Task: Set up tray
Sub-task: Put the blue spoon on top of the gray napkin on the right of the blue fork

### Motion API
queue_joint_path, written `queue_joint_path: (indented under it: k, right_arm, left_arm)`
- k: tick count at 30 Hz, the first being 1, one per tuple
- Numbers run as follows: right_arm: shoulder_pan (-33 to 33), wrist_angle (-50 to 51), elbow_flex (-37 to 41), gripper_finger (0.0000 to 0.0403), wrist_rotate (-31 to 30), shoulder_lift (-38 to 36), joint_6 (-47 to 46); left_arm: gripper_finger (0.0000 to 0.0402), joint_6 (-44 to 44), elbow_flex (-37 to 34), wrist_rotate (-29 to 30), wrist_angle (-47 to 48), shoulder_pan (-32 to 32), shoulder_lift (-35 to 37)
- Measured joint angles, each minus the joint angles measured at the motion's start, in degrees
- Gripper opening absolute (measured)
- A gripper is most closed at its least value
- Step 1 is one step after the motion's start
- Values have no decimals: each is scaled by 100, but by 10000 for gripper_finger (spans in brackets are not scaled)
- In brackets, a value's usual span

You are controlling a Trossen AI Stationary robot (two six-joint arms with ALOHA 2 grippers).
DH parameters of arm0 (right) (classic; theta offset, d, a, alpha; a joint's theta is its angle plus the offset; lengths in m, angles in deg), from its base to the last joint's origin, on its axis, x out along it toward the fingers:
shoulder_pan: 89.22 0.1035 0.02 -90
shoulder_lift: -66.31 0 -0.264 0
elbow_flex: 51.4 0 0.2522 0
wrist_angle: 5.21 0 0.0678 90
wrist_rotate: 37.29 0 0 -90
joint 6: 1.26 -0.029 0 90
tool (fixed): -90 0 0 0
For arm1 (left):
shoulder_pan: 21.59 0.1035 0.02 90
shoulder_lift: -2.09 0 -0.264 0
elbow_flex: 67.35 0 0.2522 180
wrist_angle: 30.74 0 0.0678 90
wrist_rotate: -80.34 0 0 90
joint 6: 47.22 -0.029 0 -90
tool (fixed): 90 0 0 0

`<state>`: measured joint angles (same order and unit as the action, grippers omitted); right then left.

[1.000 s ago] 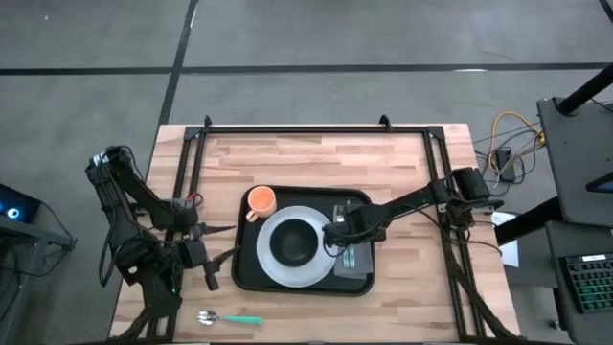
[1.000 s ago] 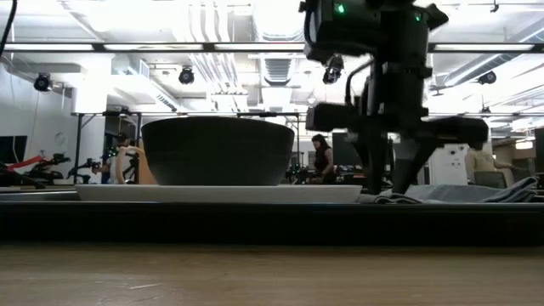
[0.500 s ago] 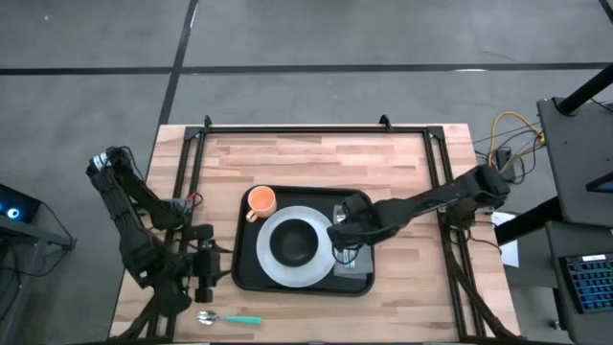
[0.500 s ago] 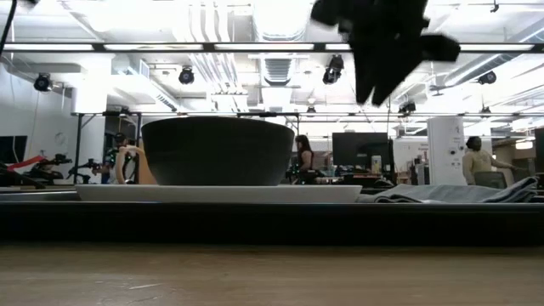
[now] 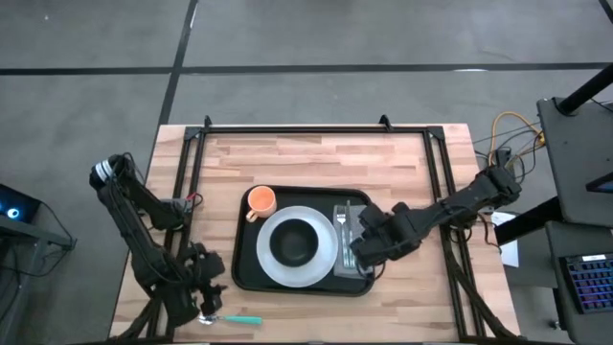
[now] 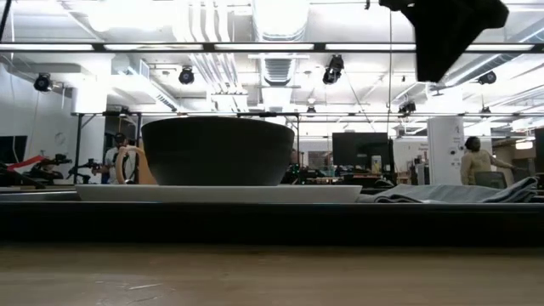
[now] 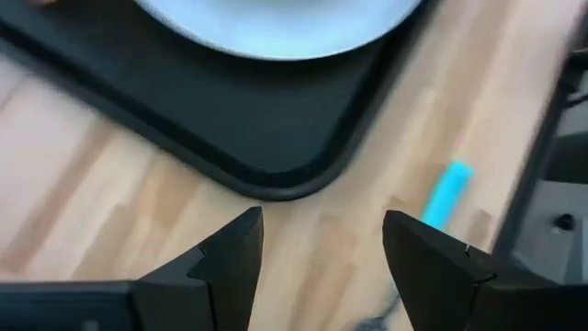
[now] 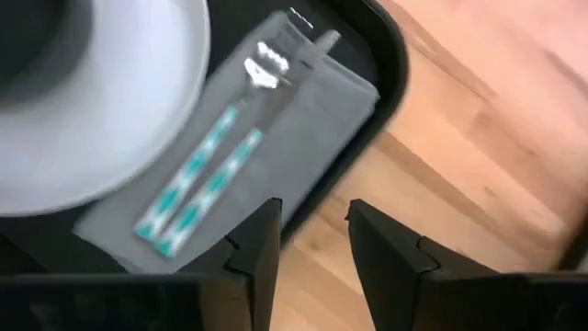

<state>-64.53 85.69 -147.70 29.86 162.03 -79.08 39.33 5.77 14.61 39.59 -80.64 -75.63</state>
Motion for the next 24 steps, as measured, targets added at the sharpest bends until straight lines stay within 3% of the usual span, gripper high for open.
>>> queue_joint_path:
  k: [5,14,19,24]
  right_arm:
    - [69,410,28,135,4,0,-18]
    - [65,388,37,156,-136,0,899]
    - [74,388,37,161,-109,0,1448]
    - [96,388,37,162,-111,0,1830]
  left_arm:
    - [204,-291,856,-15,230,-48,-1004]
    - [204,738,2817,0,2635,-17,-2899]
    - [204,1017,3449,-28,2700,-28,-3347]
    - [204,2519,3533,-226,2719,-28,-3357]
